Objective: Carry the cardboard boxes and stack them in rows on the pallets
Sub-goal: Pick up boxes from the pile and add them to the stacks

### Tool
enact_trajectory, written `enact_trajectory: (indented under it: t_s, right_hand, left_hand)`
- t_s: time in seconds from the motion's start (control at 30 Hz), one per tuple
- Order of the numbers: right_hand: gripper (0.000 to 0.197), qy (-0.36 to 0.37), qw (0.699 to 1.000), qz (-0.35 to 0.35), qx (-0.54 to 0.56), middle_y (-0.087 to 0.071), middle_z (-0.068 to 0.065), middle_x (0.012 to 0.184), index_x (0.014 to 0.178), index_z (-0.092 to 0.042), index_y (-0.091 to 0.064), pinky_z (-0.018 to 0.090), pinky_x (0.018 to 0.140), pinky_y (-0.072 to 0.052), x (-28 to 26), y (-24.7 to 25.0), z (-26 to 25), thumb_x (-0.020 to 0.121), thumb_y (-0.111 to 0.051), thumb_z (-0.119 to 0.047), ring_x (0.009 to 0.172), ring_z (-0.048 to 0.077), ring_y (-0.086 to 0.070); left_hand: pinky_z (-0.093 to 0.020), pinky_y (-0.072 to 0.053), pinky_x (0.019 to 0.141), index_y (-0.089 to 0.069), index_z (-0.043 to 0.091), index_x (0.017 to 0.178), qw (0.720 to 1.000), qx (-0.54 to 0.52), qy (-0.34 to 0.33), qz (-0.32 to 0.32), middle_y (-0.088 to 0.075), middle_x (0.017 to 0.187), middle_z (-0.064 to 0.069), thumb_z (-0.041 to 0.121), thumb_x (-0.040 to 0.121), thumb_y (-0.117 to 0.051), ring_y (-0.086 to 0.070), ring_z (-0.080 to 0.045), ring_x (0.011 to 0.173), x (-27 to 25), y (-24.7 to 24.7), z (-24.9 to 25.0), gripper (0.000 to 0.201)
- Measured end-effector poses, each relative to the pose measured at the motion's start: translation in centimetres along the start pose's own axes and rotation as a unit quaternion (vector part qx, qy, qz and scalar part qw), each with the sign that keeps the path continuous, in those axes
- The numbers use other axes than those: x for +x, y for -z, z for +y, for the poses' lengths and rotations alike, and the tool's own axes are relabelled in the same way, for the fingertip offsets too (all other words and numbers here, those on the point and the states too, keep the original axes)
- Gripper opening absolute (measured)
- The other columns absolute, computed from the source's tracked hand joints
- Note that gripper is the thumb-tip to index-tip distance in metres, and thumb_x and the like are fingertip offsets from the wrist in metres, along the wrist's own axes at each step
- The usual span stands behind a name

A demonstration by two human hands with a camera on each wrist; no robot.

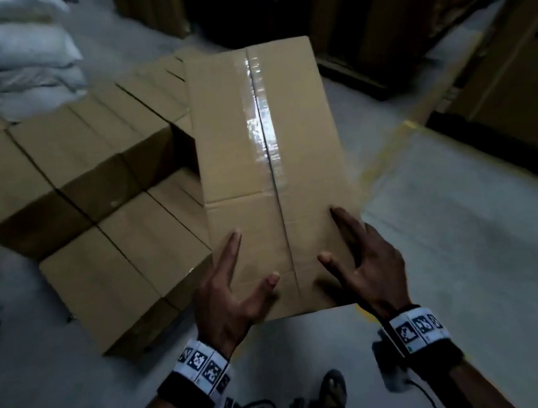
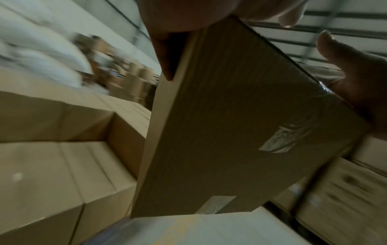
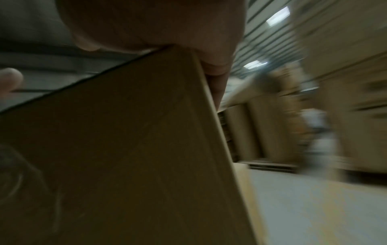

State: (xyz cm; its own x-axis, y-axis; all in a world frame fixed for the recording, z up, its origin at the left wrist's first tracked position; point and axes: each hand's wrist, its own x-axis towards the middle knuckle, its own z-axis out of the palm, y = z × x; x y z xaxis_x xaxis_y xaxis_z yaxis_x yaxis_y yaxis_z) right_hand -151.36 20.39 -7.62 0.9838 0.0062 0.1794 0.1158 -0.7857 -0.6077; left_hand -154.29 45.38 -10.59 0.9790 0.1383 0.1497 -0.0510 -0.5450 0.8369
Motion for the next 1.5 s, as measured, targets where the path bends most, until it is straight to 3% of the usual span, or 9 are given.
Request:
enact_trajectory:
  t_s: [0.27,0.4,0.57,0.77,0.9,1.03,1.13,1.37,1.5]
  right_hand:
    - [0.083,0.129,0.980,-0.154,0.012,-0.061,-0.002,0.129,0.153,-0.059,-0.025,0.039,0.090,-0.056,14.8,-4.3,1.6,0.078,-0.041,-0.091,0.112,0.022,-0.064]
    - [0.085,0.140,0.967,-0.211,0.014,-0.060,0.000,0.130,0.153,-0.060,-0.024,0.043,0.096,-0.054,20.4,-9.9,1.2,0.077,-0.042,-0.092,0.115,0.026,-0.063]
    - [0.085,0.139,0.956,-0.257,0.024,-0.061,-0.001,0.133,0.153,-0.060,-0.024,0.043,0.094,-0.056,27.6,-18.1,2.6,0.077,-0.043,-0.092,0.112,0.026,-0.066]
    - [0.088,0.129,0.946,-0.297,0.021,-0.049,-0.007,0.152,0.154,-0.059,-0.024,0.039,0.091,-0.059,32.9,-27.0,7.5,0.075,-0.043,-0.095,0.111,0.021,-0.068]
    - [0.088,0.110,0.942,-0.317,0.018,-0.050,-0.007,0.153,0.154,-0.059,-0.025,0.041,0.093,-0.059,34.5,-31.9,11.0,0.075,-0.047,-0.094,0.109,0.021,-0.069]
    - [0.086,0.106,0.935,-0.340,0.012,-0.055,-0.006,0.147,0.154,-0.056,-0.028,0.044,0.086,-0.060,35.5,-36.1,15.1,0.078,-0.043,-0.093,0.095,0.025,-0.071]
    - [0.085,0.116,0.929,-0.352,0.019,-0.060,-0.001,0.140,0.156,-0.049,-0.033,0.042,0.083,-0.061,36.1,-38.2,17.4,0.082,-0.041,-0.090,0.090,0.028,-0.071]
    - [0.082,0.142,0.924,-0.354,0.035,-0.059,-0.002,0.141,0.157,-0.042,-0.034,0.038,0.089,-0.058,38.4,-40.5,20.3,0.088,-0.040,-0.084,0.103,0.022,-0.068]
    - [0.074,0.139,0.929,-0.344,0.019,-0.053,-0.005,0.150,0.158,-0.043,-0.030,0.045,0.096,-0.057,39.6,-40.6,20.3,0.093,-0.046,-0.074,0.124,0.019,-0.062]
  left_hand:
    - [-0.033,-0.040,0.112,-0.038,0.037,0.156,0.982,0.023,0.107,0.153,-0.045,0.157,0.008,0.079,0.077,-0.060,-0.045,-0.013,0.141,5.4,-3.6,-1.8,0.092]
    - [-0.040,-0.044,0.111,-0.035,0.046,0.155,0.969,0.044,0.173,0.169,-0.051,0.151,-0.001,0.089,0.073,-0.054,-0.051,-0.021,0.135,9.4,-3.3,-5.9,0.095]
    - [-0.027,-0.039,0.108,-0.037,0.049,0.153,0.959,0.036,0.227,0.167,-0.054,0.148,0.001,0.084,0.072,-0.059,-0.053,-0.018,0.132,15.8,-4.7,-11.5,0.091]
    - [-0.030,-0.047,0.097,-0.036,0.051,0.152,0.945,0.093,0.286,0.132,-0.065,0.132,-0.005,0.095,0.072,-0.043,-0.066,-0.027,0.113,21.1,-9.5,-20.3,0.092]
    - [-0.018,-0.050,0.077,-0.035,0.054,0.152,0.944,0.082,0.297,0.121,-0.064,0.111,0.008,0.097,0.070,-0.045,-0.061,0.003,0.081,22.7,-12.6,-25.5,0.092]
    - [0.003,-0.040,0.086,-0.037,0.043,0.152,0.945,-0.006,0.297,0.133,-0.045,0.145,0.021,0.085,0.070,-0.064,-0.051,0.015,0.119,23.0,-16.1,-28.9,0.096]
    - [0.002,-0.036,0.097,-0.041,0.031,0.154,0.943,-0.028,0.299,0.145,-0.038,0.154,0.023,0.075,0.078,-0.067,-0.037,0.017,0.135,23.0,-18.5,-30.7,0.092]
    - [0.001,-0.038,0.094,-0.041,0.025,0.155,0.934,-0.031,0.323,0.147,-0.044,0.155,0.008,0.071,0.081,-0.065,-0.050,0.001,0.128,25.1,-21.5,-31.8,0.090]
    - [0.002,-0.040,0.088,-0.037,0.039,0.155,0.925,-0.018,0.348,0.153,-0.040,0.154,0.017,0.080,0.079,-0.061,-0.052,0.018,0.114,26.5,-22.1,-31.7,0.089]
